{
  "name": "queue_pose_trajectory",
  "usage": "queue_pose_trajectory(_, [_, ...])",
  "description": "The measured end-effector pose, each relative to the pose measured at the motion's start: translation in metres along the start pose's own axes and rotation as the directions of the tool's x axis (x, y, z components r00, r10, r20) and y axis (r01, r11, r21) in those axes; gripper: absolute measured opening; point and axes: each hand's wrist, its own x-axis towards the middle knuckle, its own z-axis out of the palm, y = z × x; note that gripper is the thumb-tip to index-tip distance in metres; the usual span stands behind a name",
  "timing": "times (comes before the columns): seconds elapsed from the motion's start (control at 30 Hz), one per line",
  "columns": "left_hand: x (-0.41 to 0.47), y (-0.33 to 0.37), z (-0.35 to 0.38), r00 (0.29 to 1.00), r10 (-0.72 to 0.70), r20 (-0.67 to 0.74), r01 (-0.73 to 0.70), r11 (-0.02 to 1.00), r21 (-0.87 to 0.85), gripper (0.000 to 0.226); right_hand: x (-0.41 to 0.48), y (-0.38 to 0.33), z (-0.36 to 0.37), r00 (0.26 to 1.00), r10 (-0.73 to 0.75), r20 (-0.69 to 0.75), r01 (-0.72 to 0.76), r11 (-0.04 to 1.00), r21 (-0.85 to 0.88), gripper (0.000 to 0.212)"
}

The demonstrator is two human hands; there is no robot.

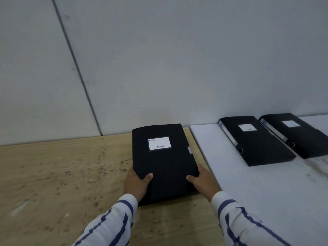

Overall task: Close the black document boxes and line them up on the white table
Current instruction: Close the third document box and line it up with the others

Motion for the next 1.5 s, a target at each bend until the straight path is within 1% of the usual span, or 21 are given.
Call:
queue_pose_trajectory(0.1, [-0.005,0.019,0.036,1.0,-0.015,0.009,0.015,1.0,-0.006,0.062,0.011,0.022,-0.031,1.0,0.015,-0.021,-0.015,1.0,-0.013,0.051])
queue_pose_trajectory(0.23, [-0.001,0.036,0.072,1.0,-0.022,0.01,0.022,1.0,0.014,0.061,0.028,0.046,-0.057,0.999,0.035,-0.036,-0.035,0.999,-0.006,0.044])
queue_pose_trajectory(0.37, [0.013,0.047,0.1,1.0,-0.021,0.018,0.02,0.999,0.046,0.061,0.047,0.063,-0.072,0.998,0.055,-0.043,-0.054,0.998,0.014,0.042])
queue_pose_trajectory(0.53, [0.034,0.056,0.131,0.999,-0.029,0.039,0.026,0.996,0.086,0.066,0.074,0.081,-0.084,0.994,0.092,-0.064,-0.091,0.996,0.017,0.043])
queue_pose_trajectory(0.67, [0.047,0.064,0.151,0.998,-0.052,0.041,0.048,0.993,0.105,0.069,0.095,0.091,-0.094,0.993,0.106,-0.06,-0.104,0.994,0.033,0.04])
queue_pose_trajectory(1.1, [0.069,0.081,0.193,0.994,-0.103,-0.026,0.105,0.99,0.092,0.068,0.151,0.105,-0.124,0.998,0.067,-0.021,-0.067,0.998,0.011,0.037])
queue_pose_trajectory(1.3, [0.075,0.083,0.2,0.992,-0.112,-0.056,0.119,0.986,0.121,0.067,0.159,0.104,-0.126,0.999,0.044,-0.032,-0.044,0.999,0.004,0.032])
queue_pose_trajectory(1.5, [0.077,0.082,0.199,0.991,-0.125,-0.04,0.13,0.98,0.152,0.068,0.156,0.099,-0.124,0.998,0.031,-0.046,-0.032,0.999,-0.014,0.033])
